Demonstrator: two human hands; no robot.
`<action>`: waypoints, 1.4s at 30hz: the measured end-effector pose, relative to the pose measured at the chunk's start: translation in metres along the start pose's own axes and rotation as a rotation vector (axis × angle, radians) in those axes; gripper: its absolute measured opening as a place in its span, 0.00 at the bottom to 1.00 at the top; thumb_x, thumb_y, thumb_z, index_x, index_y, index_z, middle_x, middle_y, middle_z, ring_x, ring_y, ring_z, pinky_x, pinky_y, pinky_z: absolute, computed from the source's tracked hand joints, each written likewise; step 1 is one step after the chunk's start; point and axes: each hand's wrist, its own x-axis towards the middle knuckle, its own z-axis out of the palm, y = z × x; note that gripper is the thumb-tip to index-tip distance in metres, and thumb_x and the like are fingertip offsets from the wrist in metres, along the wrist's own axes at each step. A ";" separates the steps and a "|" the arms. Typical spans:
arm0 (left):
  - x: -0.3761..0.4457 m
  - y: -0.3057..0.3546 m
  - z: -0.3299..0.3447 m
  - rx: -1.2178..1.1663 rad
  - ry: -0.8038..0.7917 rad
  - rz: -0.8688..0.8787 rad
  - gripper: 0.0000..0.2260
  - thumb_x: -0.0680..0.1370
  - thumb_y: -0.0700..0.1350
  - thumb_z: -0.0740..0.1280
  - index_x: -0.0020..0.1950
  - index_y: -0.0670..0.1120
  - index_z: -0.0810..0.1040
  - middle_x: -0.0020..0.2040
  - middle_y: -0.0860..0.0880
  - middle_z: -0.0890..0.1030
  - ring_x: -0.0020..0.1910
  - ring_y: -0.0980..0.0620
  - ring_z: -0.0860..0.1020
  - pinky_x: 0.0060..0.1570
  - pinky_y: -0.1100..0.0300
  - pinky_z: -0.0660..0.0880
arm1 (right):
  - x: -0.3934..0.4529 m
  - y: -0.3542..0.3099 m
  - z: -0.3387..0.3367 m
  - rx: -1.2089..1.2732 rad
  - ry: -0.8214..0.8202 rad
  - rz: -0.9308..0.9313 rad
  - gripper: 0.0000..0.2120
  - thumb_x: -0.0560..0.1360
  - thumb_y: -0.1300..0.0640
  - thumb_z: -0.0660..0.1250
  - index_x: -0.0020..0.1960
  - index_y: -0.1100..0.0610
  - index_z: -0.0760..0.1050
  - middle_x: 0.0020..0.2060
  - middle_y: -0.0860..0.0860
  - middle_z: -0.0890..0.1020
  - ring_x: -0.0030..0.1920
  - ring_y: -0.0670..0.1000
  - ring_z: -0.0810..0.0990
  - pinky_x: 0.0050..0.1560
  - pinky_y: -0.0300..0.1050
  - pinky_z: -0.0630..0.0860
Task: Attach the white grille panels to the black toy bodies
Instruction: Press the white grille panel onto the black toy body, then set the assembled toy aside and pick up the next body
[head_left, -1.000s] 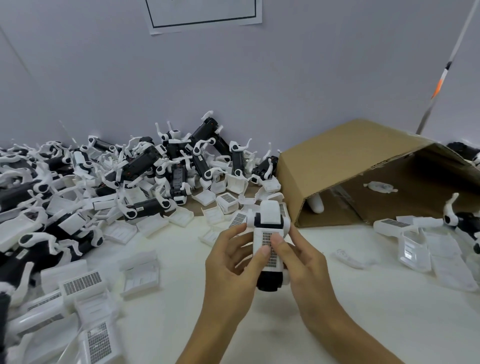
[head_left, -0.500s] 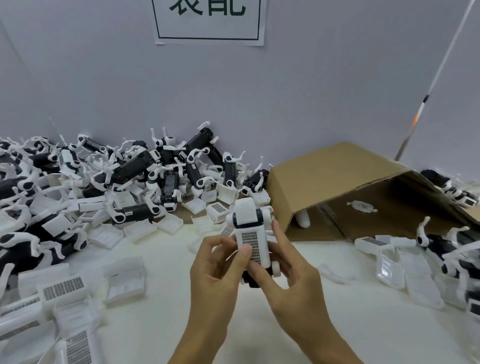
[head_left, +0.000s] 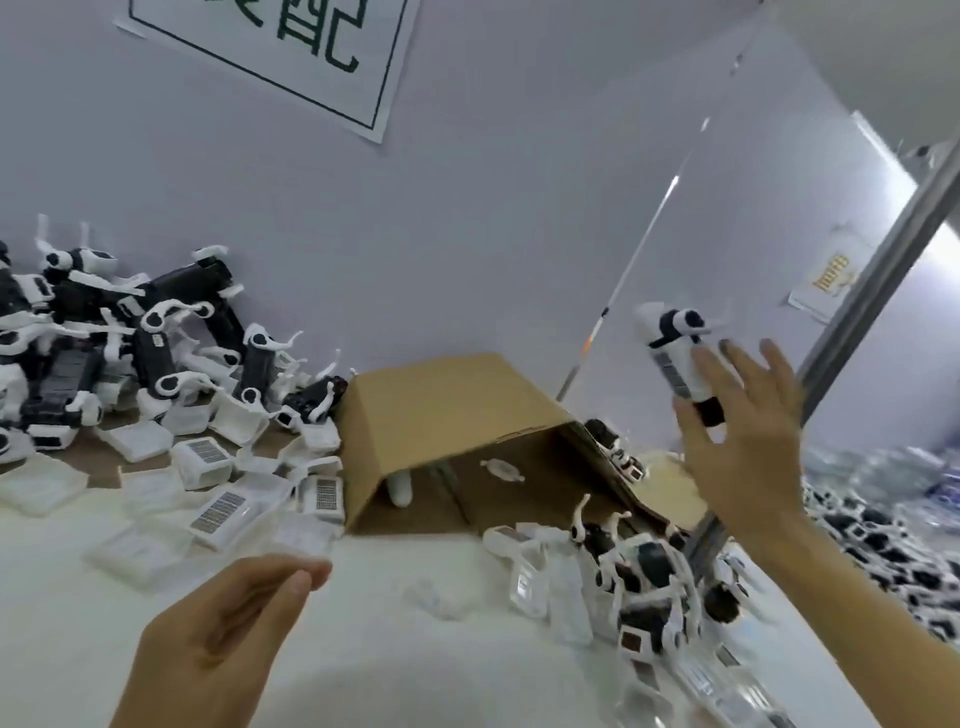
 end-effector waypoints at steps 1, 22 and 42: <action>0.000 0.000 0.001 0.007 -0.013 -0.009 0.09 0.73 0.30 0.71 0.42 0.42 0.86 0.41 0.47 0.87 0.45 0.53 0.86 0.54 0.59 0.78 | 0.011 0.010 0.002 -0.133 -0.247 0.168 0.30 0.80 0.50 0.69 0.76 0.62 0.66 0.76 0.68 0.61 0.78 0.70 0.53 0.76 0.68 0.57; 0.047 0.023 -0.133 0.896 0.877 -0.006 0.12 0.77 0.43 0.71 0.61 0.46 0.81 0.67 0.45 0.76 0.74 0.42 0.63 0.72 0.42 0.60 | -0.137 -0.329 0.080 1.384 -0.917 0.628 0.06 0.75 0.60 0.74 0.40 0.53 0.85 0.38 0.46 0.88 0.45 0.49 0.86 0.49 0.34 0.78; 0.070 0.035 -0.213 1.110 0.928 0.164 0.23 0.73 0.50 0.77 0.65 0.45 0.81 0.69 0.46 0.76 0.70 0.44 0.66 0.69 0.46 0.68 | -0.138 -0.334 0.087 1.515 -0.915 0.701 0.10 0.75 0.63 0.73 0.37 0.54 0.85 0.35 0.48 0.87 0.46 0.52 0.86 0.46 0.26 0.74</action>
